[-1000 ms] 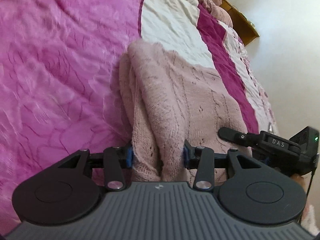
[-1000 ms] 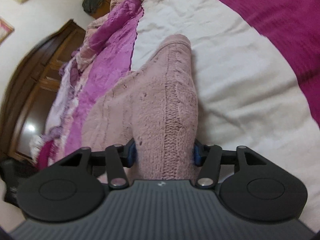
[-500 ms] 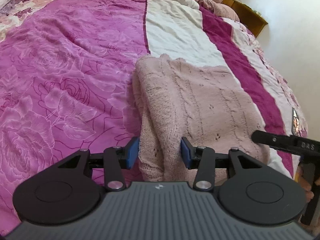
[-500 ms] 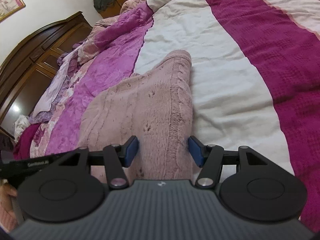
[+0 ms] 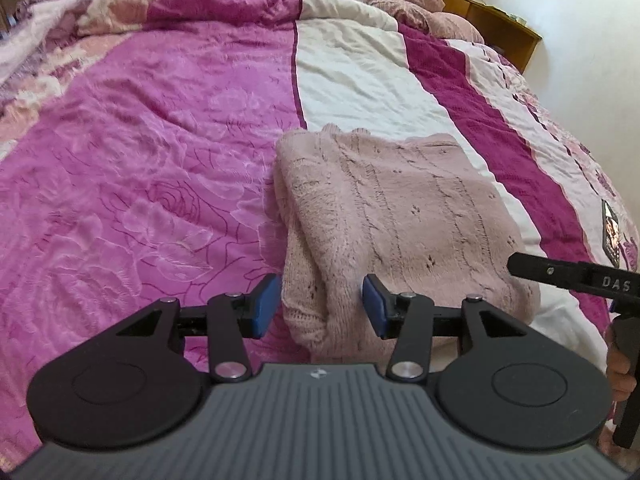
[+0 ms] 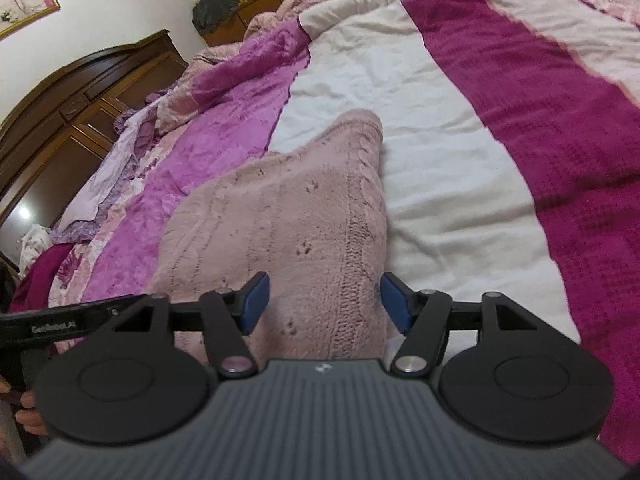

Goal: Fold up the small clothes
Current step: 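Open both tools and pull them back from the folded cardigan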

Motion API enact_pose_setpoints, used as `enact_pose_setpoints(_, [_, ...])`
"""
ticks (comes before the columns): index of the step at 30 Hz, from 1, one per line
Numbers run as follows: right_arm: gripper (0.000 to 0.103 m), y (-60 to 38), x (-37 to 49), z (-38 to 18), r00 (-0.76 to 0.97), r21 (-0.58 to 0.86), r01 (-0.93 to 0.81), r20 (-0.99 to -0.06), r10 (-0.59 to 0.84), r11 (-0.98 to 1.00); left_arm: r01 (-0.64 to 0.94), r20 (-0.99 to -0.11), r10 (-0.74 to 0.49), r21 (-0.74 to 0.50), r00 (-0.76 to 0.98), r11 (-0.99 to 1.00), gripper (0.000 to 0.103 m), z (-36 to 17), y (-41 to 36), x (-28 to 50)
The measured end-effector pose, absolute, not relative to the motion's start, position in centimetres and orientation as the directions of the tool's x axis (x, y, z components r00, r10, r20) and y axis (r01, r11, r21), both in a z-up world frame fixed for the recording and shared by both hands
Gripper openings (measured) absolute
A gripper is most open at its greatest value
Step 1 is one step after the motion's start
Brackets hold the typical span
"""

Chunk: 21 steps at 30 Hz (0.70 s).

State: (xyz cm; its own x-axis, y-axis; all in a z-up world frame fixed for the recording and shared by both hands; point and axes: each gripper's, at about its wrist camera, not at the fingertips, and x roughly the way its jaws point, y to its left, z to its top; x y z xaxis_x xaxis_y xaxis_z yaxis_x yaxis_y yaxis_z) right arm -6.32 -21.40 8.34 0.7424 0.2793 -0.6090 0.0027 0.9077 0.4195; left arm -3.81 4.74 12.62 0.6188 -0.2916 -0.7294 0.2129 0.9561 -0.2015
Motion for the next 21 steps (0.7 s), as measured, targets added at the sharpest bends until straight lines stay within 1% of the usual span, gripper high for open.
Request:
enact_pose_setpoints(1, [0.072, -21.3, -6.7, 8.5, 0.75, 0.413, 0.003, -0.603, 0.271, 0.911, 0.209, -0.726, -0.286, -0.197, 0.625, 0.958, 0.055, 12.9, 4.7, -4.2])
enact_pose_setpoints(3, [0.072, -20.9, -7.4, 8.8, 0.757, 0.403, -0.006, -0.596, 0.268, 0.915, 0.201, -0.725, -0.278, -0.193, 0.631, 0.96, 0.061, 13.3, 4.6, -5.1])
enact_pose_setpoints(7, [0.072, -20.3, -8.7, 9.3, 0.767, 0.39, -0.024, -0.583, 0.267, 0.921, 0.221, -0.724, -0.269, -0.163, 0.635, 0.962, 0.064, 13.9, 3.8, -7.1])
enact_pose_setpoints(10, [0.072, -19.9, -9.5, 9.5, 0.769, 0.382, -0.027, -0.582, 0.263, 0.924, 0.229, -0.725, -0.255, -0.137, 0.64, 0.964, 0.069, 14.0, 3.1, -8.3])
enact_pose_setpoints(12, [0.073, -19.7, -10.0, 9.5, 0.763, 0.383, -0.027, -0.589, 0.266, 0.924, 0.223, -0.738, -0.251, -0.139, 0.626, 0.965, 0.073, 13.7, 2.8, -8.6])
enact_pose_setpoints(13, [0.074, -19.6, -10.2, 9.4, 0.76, 0.385, -0.028, -0.592, 0.27, 0.923, 0.219, -0.745, -0.252, -0.145, 0.618, 0.965, 0.073, 13.4, 2.6, -8.8])
enact_pose_setpoints(14, [0.076, -19.5, -10.5, 9.3, 0.757, 0.385, -0.028, -0.594, 0.271, 0.923, 0.212, -0.755, -0.248, -0.147, 0.607, 0.966, 0.073, 13.1, 2.4, -9.0])
enact_pose_setpoints(15, [0.08, -19.4, -10.8, 9.2, 0.756, 0.381, -0.027, -0.597, 0.269, 0.924, 0.205, -0.763, -0.242, -0.146, 0.599, 0.968, 0.074, 12.7, 2.3, -9.2])
enact_pose_setpoints(16, [0.085, -19.2, -11.1, 9.0, 0.757, 0.372, -0.025, -0.599, 0.261, 0.928, 0.196, -0.77, -0.233, -0.142, 0.594, 0.97, 0.074, 12.4, 2.1, -9.3])
enact_pose_setpoints(21, [0.085, -18.1, -11.9, 8.3, 0.748, 0.273, -0.011, -0.637, 0.189, 0.962, 0.153, -0.79, -0.157, -0.081, 0.593, 0.985, 0.074, 10.6, 1.2, -9.8])
